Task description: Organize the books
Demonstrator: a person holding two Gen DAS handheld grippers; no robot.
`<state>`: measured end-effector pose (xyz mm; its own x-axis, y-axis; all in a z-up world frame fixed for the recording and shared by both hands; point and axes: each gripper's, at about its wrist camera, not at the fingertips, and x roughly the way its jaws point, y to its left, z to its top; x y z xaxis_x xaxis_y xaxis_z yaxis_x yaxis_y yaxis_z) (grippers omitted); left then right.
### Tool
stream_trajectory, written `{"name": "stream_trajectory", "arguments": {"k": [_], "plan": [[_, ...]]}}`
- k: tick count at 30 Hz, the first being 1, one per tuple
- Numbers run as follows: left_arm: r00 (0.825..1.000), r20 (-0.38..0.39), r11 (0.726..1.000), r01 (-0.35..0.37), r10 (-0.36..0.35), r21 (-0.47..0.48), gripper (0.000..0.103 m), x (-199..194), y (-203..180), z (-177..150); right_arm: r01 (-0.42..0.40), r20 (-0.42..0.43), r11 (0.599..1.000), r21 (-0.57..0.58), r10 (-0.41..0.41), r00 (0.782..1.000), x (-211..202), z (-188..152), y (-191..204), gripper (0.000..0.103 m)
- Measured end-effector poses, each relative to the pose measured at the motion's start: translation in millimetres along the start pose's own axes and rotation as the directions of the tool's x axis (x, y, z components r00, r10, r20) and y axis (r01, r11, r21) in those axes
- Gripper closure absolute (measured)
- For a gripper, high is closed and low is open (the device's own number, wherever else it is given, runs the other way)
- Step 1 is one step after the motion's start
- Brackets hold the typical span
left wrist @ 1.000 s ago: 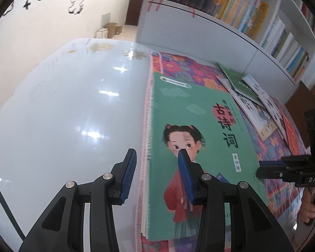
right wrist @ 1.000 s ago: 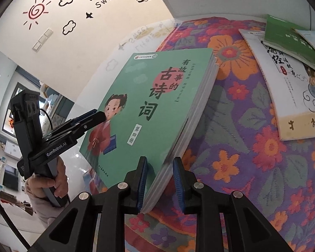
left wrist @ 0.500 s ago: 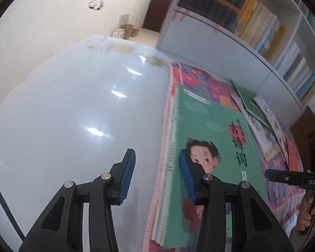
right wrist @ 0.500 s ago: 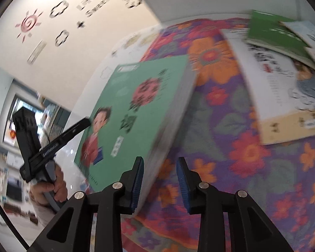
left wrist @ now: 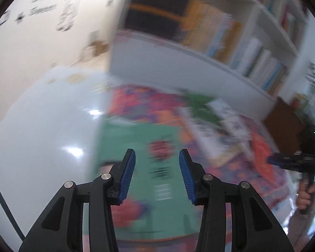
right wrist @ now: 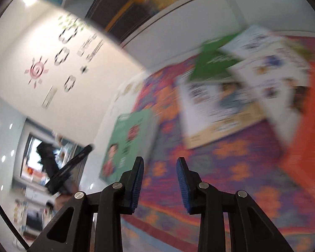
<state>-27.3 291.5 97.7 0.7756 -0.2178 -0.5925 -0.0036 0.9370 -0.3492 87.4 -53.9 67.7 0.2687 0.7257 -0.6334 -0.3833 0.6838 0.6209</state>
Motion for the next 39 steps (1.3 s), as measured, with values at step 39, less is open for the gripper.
{"name": "stream_trajectory", "arguments": {"k": [39], "plan": [[0.83, -0.358, 0.864, 0.492, -0.428, 0.11, 0.053, 256.7, -293.9, -52.2, 0.112, 0.271, 0.911, 0.397, -0.233, 0.934, -133.1, -52.2, -236.8, 0.07]]}}
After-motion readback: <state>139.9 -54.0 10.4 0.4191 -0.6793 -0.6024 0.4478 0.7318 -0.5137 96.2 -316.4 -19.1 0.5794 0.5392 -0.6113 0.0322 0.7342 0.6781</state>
